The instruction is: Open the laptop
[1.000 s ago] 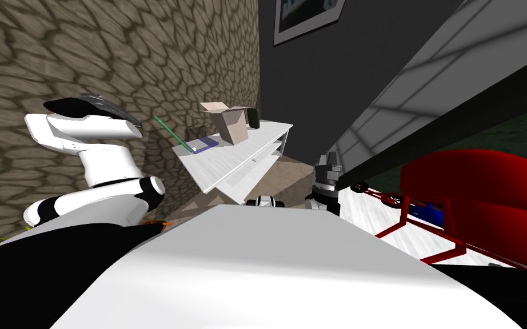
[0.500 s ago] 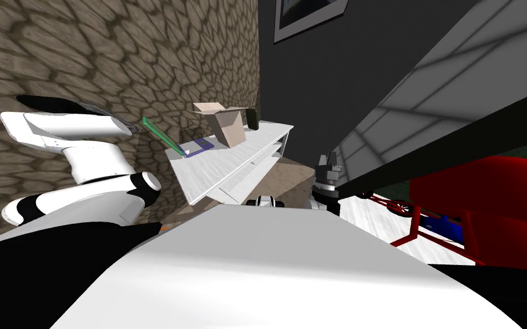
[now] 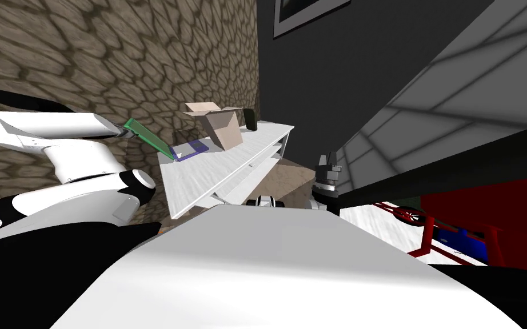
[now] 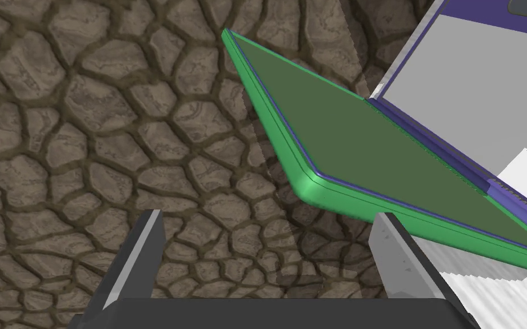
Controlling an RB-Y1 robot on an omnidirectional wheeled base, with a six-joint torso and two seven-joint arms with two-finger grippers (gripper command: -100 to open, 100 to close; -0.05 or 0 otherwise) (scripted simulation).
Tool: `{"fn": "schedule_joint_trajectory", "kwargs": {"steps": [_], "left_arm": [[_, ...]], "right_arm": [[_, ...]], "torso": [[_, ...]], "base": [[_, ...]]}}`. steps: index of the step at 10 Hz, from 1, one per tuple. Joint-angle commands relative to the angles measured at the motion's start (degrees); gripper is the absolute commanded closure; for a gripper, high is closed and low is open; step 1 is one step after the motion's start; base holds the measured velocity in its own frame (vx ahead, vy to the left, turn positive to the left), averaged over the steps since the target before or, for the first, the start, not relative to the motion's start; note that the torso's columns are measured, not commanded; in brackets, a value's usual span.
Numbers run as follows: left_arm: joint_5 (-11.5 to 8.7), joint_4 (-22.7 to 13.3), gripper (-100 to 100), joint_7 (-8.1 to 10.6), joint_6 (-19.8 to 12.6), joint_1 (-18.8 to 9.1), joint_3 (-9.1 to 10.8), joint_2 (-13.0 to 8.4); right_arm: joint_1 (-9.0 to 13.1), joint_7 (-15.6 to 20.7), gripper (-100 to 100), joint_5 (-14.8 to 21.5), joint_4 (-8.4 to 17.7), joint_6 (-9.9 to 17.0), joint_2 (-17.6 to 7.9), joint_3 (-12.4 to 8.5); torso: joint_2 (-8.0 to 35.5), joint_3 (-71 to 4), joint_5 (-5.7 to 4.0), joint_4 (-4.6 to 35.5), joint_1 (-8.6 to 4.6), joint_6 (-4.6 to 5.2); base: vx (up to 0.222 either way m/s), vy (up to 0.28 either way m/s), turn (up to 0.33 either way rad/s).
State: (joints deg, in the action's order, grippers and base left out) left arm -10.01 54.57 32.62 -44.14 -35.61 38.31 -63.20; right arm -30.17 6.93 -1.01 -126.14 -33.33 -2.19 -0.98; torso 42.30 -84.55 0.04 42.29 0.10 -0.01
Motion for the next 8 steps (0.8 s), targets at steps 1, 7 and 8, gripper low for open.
{"fn": "schedule_joint_trajectory", "kwargs": {"steps": [1,7,8], "left_arm": [[-0.5,-4.1,-100,2.47,-3.2,-2.0,0.8,-1.9],[-0.9,-6.0,100,4.01,-5.4,-2.7,1.68,-3.1],[1.1,-3.7,100,3.26,-6.2,-2.1,-0.46,-2.0]], "right_arm": [[0.0,0.0,0,0.0,0.0,0.0,0.0,0.0],[0.0,0.0,0,0.0,0.0,0.0,0.0,0.0],[0.0,0.0,0,0.0,0.0,0.0,0.0,0.0]], "torso": [[-0.1,-0.1,-0.03,0.0,-0.08,0.02],[0.3,0.2,0.01,0.1,0.06,-0.01],[0.2,0.1,0.04,0.0,-0.04,0.01]], "base": [[0.148,-0.098,0.043],[0.073,-0.044,0.01],[0.06,-0.007,0.096]]}}
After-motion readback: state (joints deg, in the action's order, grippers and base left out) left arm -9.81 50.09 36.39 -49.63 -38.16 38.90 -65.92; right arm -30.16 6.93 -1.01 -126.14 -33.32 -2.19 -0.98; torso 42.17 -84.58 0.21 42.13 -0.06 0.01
